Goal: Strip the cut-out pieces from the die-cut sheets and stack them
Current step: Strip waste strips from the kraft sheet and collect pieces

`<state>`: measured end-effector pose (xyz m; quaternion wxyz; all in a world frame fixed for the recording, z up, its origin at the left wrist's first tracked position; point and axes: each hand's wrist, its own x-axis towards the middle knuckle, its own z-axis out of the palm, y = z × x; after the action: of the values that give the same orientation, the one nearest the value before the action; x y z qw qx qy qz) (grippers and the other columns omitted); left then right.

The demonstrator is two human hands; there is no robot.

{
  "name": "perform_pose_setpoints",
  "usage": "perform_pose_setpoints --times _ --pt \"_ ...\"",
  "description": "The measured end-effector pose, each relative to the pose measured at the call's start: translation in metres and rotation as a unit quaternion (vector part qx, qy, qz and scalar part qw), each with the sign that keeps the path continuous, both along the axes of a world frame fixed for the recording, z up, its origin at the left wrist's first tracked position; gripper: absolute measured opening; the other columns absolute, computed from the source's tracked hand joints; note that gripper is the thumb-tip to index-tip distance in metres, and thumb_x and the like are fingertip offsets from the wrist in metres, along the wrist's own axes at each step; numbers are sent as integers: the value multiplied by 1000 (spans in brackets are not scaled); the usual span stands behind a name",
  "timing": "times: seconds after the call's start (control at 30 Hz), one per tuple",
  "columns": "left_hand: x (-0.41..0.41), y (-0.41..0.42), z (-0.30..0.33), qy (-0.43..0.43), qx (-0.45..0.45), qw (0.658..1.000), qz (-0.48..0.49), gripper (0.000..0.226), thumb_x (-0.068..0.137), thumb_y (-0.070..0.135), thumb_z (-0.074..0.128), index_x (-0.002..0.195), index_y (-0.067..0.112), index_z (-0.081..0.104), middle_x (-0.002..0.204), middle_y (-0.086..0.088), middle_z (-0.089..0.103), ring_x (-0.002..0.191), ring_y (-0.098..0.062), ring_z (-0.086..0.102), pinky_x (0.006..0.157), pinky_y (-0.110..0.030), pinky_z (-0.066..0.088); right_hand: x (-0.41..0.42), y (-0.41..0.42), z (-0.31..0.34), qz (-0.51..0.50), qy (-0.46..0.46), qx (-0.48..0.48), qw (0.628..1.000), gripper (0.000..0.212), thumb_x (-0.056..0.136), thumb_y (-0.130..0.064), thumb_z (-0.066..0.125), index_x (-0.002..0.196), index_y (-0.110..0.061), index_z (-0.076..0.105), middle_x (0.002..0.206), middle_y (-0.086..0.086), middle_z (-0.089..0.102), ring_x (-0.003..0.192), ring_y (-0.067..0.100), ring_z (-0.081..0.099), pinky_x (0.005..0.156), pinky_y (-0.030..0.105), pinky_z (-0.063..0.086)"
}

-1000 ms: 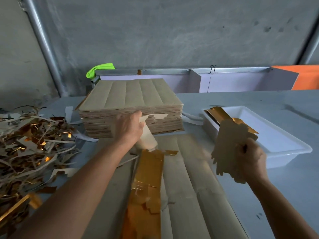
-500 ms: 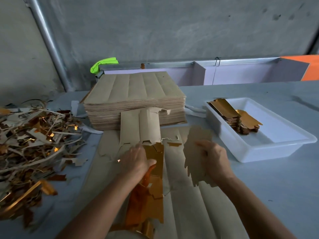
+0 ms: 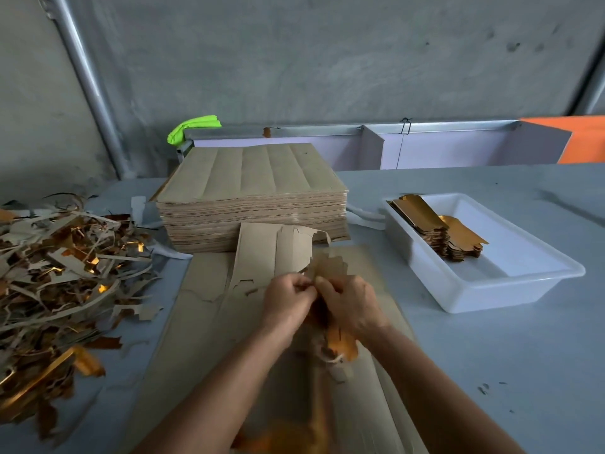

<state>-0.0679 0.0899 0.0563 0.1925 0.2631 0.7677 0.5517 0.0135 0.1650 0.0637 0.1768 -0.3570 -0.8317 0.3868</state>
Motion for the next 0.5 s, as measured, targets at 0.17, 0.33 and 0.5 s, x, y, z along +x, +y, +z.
perform_pose_setpoints --times 0.17,0.33,0.5 --pt "7 -5 -9 -28 33 990 -131 17 87 11 64 86 27 66 84 4 69 85 -14 66 75 -24 55 1 8 -6 -94 67 -127 985 24 87 -27 63 72 -8 69 70 9 65 63 22 62 51 29 50" --pt "-25 -14 -39 215 -208 943 -144 60 89 50 55 143 28 37 149 -1 29 135 -22 31 109 -34 31 22 25 -15 -151 82 -108 979 18 87 -10 58 69 -9 63 76 13 64 72 28 63 67 47 55" --pt "-41 -21 -76 322 -392 839 -197 73 87 72 31 148 43 4 159 -2 -11 145 -25 -12 114 -47 -3 35 38 -14 -192 141 -121 964 20 87 -11 60 70 -20 61 79 6 64 76 22 62 72 45 57"
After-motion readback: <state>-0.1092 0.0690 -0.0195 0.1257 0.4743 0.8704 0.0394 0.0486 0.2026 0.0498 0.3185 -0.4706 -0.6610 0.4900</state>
